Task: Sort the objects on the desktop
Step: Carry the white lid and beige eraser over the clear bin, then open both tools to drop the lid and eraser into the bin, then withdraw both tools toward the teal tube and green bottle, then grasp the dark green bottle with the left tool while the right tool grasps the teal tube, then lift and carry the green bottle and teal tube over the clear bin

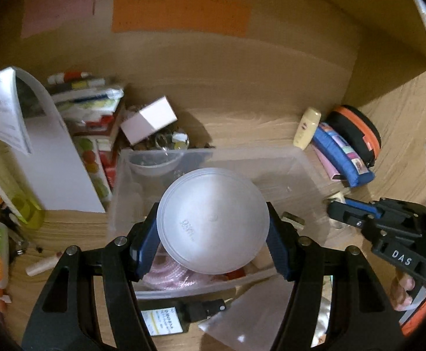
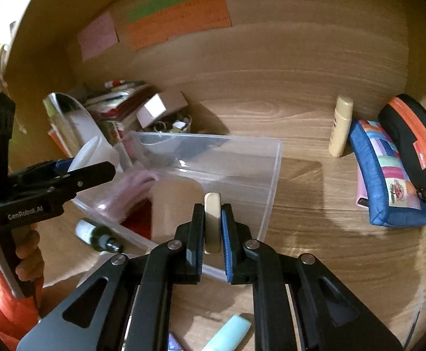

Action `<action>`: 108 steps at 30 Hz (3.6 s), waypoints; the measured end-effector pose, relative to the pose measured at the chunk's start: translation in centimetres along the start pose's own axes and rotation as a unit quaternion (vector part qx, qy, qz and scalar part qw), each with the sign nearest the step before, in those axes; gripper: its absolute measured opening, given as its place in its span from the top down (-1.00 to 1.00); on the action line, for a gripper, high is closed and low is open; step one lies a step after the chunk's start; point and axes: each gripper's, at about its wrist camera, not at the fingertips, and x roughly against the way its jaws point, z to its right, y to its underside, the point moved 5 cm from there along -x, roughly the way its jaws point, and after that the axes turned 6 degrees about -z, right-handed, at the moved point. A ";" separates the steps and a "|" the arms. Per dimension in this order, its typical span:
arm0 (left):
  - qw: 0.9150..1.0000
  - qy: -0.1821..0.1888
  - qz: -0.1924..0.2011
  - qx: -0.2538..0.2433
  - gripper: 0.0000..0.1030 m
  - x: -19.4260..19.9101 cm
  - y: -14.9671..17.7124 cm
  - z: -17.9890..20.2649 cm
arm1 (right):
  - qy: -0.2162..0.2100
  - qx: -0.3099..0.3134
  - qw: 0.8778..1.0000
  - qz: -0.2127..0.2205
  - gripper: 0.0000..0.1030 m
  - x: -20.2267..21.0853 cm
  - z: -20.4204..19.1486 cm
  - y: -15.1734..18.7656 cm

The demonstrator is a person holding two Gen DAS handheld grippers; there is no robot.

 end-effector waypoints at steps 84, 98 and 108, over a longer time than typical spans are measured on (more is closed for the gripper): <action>0.994 -0.024 -0.103 -0.002 -0.39 -2.2 9.0 -5.0 | 0.057 0.042 0.993 -0.096 0.55 -0.8 1.6 10.3; 0.996 -0.060 -0.052 -0.035 -0.24 1.8 9.2 -3.5 | 0.045 0.003 0.998 -0.039 0.55 3.1 2.6 8.3; 0.999 -0.023 0.012 -0.028 -0.24 6.8 7.3 -2.3 | 0.022 -0.004 1.000 0.005 0.55 5.5 2.0 6.0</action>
